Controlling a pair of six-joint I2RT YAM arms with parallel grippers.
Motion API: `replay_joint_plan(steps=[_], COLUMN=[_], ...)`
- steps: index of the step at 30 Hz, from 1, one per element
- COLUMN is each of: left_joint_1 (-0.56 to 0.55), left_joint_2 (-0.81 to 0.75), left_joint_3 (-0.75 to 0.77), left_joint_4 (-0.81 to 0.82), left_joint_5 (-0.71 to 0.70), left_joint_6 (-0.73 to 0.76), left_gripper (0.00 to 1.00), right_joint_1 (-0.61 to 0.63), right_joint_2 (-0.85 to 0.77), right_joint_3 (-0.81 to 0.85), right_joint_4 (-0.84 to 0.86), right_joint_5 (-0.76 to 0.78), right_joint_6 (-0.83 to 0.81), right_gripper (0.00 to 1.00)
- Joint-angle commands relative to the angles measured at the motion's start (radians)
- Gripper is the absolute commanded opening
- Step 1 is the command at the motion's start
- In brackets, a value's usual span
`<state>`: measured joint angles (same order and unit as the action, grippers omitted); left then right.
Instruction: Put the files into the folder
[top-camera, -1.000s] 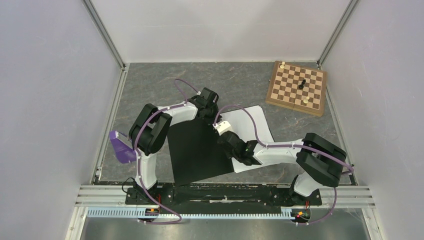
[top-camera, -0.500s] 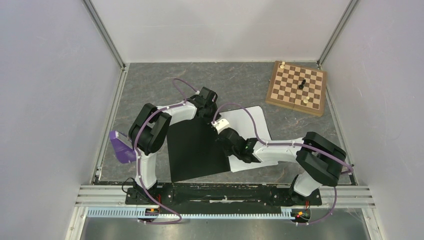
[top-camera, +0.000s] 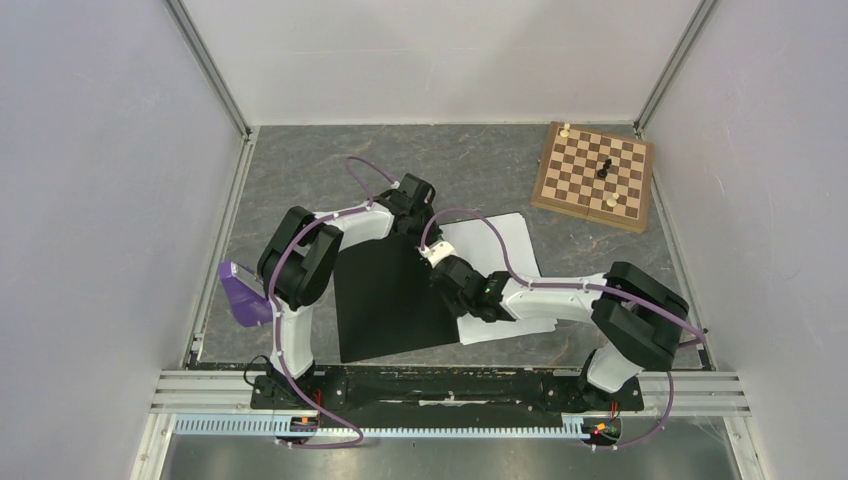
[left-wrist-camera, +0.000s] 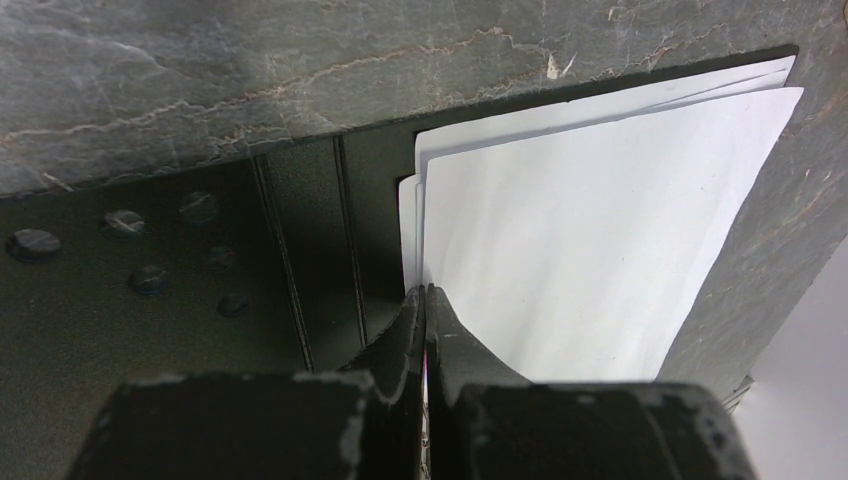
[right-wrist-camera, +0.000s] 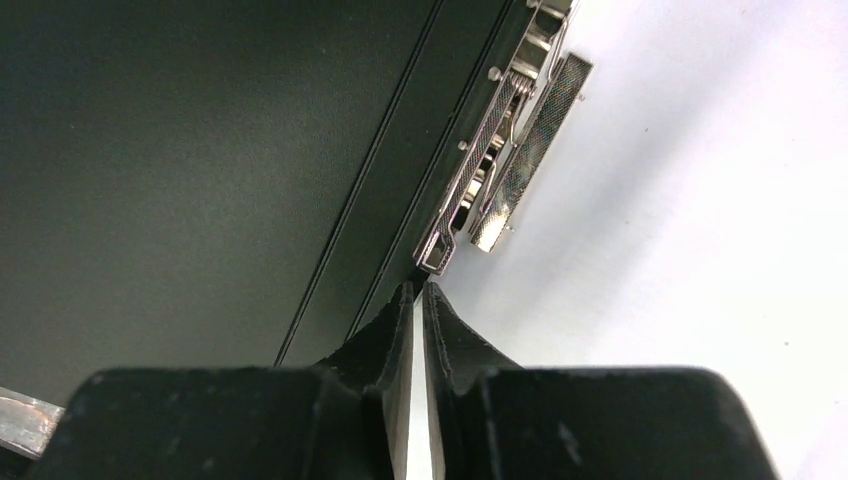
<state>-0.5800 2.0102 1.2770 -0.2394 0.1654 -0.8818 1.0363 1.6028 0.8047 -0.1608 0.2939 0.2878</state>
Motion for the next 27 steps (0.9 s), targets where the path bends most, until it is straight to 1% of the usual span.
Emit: replay_joint_plan(steps=[1,4,7,9,11,13,14,16,17,19,22,27], left_joint_1=[0.003,0.001,0.002,0.001,0.003,0.006,0.011,0.032,0.049,0.083,0.142,0.216], left_joint_2=[0.029,0.004,-0.025,-0.052,-0.095,-0.140,-0.163,-0.218,-0.251,-0.308,-0.394,-0.508], left_joint_3=[0.018,0.063,0.116,0.146,0.159,0.162,0.153,0.109,0.075,0.013,-0.087,-0.217], left_joint_4=[-0.098,-0.123,-0.155,-0.182,-0.203,-0.235,-0.248,-0.261,-0.262,-0.261,-0.247,-0.245], left_joint_5=[-0.063,-0.053,-0.039,-0.035,-0.040,-0.070,-0.092,-0.128,-0.142,-0.161,-0.162,-0.161], left_joint_6=[0.049,0.081,0.110,0.126,0.145,0.158,0.164,0.167,0.163,0.160,0.159,0.169], left_gripper=[0.02,0.05,0.11,0.18,0.28,0.37,0.40,0.47,0.48,0.48,0.49,0.49], right_joint_1=[0.003,0.003,0.002,0.002,0.001,0.002,0.000,-0.002,-0.002,-0.002,-0.002,-0.003], right_joint_2=[-0.030,-0.056,-0.062,-0.037,-0.007,0.022,0.038,0.069,0.083,0.106,0.138,0.185], right_joint_3=[0.076,0.102,0.121,0.142,0.155,0.163,0.170,0.185,0.194,0.211,0.241,0.266], right_joint_4=[-0.038,-0.050,-0.054,-0.071,-0.079,-0.081,-0.082,-0.082,-0.080,-0.074,-0.074,-0.073], right_joint_5=[0.051,0.085,0.125,0.152,0.168,0.181,0.186,0.192,0.194,0.193,0.201,0.193], right_joint_6=[0.017,0.023,0.030,0.031,0.032,0.034,0.036,0.033,0.033,0.031,0.029,0.028], right_gripper=[0.11,0.15,0.23,0.29,0.33,0.36,0.37,0.37,0.36,0.32,0.31,0.23])
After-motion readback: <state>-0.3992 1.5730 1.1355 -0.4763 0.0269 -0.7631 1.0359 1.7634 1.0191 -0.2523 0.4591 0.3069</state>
